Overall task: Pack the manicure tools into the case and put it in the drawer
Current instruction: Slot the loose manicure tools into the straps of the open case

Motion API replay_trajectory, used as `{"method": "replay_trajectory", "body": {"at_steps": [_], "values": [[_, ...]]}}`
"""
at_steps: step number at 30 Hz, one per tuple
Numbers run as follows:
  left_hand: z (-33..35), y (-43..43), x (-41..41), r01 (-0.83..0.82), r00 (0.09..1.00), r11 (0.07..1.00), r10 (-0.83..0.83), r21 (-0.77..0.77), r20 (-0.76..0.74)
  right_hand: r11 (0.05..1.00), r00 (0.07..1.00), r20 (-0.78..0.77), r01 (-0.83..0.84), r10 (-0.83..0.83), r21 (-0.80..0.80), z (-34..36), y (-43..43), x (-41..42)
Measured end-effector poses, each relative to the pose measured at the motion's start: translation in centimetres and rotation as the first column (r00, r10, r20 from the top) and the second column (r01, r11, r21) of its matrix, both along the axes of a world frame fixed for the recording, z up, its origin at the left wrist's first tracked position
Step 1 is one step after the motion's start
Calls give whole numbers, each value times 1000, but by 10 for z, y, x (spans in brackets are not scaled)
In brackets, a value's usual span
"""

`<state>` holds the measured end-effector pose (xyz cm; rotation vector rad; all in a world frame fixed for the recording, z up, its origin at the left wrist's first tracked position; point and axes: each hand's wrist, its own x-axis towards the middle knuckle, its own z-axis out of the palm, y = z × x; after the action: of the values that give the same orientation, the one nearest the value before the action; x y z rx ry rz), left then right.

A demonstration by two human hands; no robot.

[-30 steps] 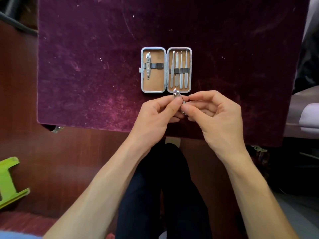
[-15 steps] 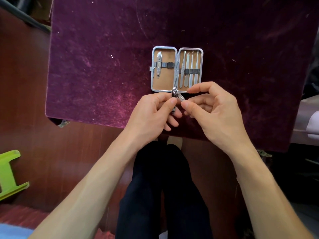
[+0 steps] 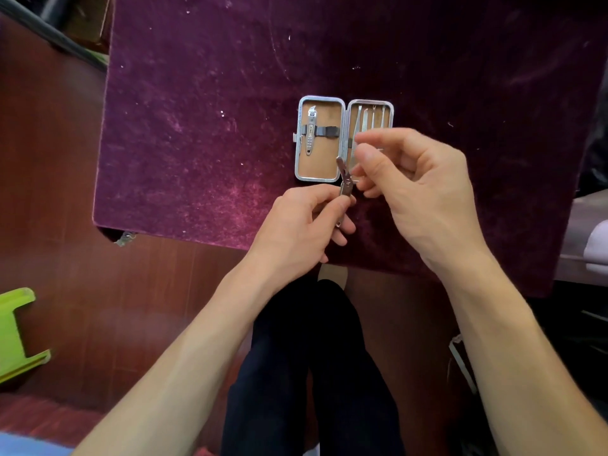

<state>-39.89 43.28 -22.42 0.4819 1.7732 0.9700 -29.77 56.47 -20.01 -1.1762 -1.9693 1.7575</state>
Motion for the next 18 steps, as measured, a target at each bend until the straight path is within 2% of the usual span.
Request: {"method": "replay_trajectory", "body": {"at_steps": [5, 10, 18], "values": [[1, -1, -6, -26, 999, 1000, 26, 2, 31, 974, 979, 75, -197, 190, 107, 4, 16, -11], [1, -3, -12, -23, 999, 1000, 23, 16, 30, 900, 903, 200, -411, 380, 143, 2, 29, -27], [-1, -2, -27, -120, 991, 990, 115, 72, 73, 936, 942, 180, -312, 282, 165, 0, 30, -42]]}}
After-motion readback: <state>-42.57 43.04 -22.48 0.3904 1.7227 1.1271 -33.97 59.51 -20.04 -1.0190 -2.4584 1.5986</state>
